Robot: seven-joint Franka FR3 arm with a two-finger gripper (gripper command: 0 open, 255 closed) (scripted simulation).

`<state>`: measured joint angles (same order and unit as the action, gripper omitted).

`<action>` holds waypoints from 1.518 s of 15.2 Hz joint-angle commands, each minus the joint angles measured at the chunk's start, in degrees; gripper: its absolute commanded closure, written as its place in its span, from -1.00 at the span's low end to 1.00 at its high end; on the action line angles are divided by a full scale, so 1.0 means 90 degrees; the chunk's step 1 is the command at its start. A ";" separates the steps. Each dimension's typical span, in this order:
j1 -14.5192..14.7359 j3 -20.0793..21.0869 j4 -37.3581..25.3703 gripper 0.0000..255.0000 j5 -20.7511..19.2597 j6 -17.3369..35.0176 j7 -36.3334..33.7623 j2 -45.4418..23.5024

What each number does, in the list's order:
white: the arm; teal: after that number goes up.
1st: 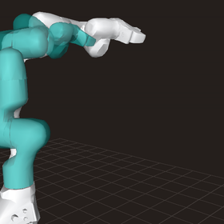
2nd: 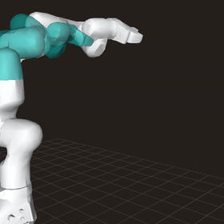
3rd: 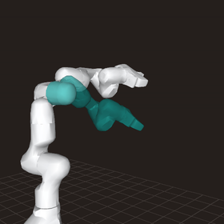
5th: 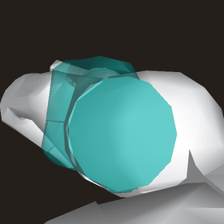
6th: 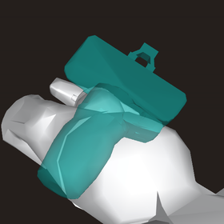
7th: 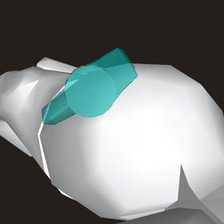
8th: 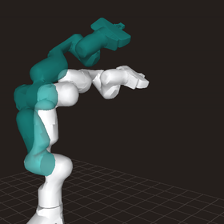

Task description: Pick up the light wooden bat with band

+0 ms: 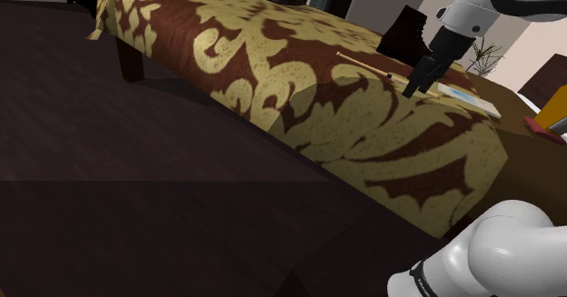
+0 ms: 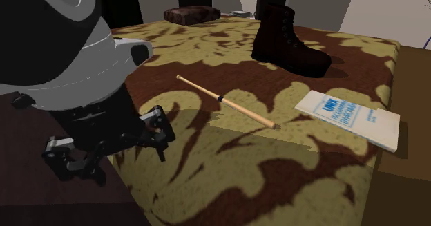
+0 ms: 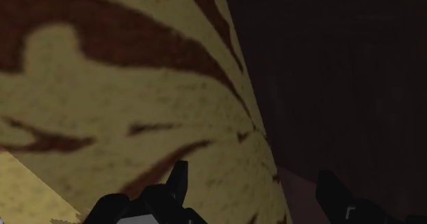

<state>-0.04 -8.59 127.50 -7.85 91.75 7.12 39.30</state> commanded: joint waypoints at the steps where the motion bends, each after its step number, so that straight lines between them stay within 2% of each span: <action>1: -0.0017 -0.0326 -0.0154 -1.00 -0.0144 0.0119 0.0478 -0.0266; 7: 0.0040 -0.1181 -0.1090 -1.00 -0.0282 0.0312 0.1798 -0.1382; 12: 0.0107 -0.1870 -0.2128 -1.00 -0.0092 0.0388 0.2963 -0.2531; 18: -0.0010 -0.2598 -0.3761 -1.00 0.0621 0.0255 0.4485 -0.4241; 21: -0.0302 -0.2817 -0.4808 -1.00 0.1167 0.0020 0.5249 -0.5248; 23: -0.0613 -0.2879 -0.5639 -1.00 0.1566 -0.0229 0.5713 -0.5971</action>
<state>-4.01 -34.08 81.63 3.97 91.31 55.98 -10.40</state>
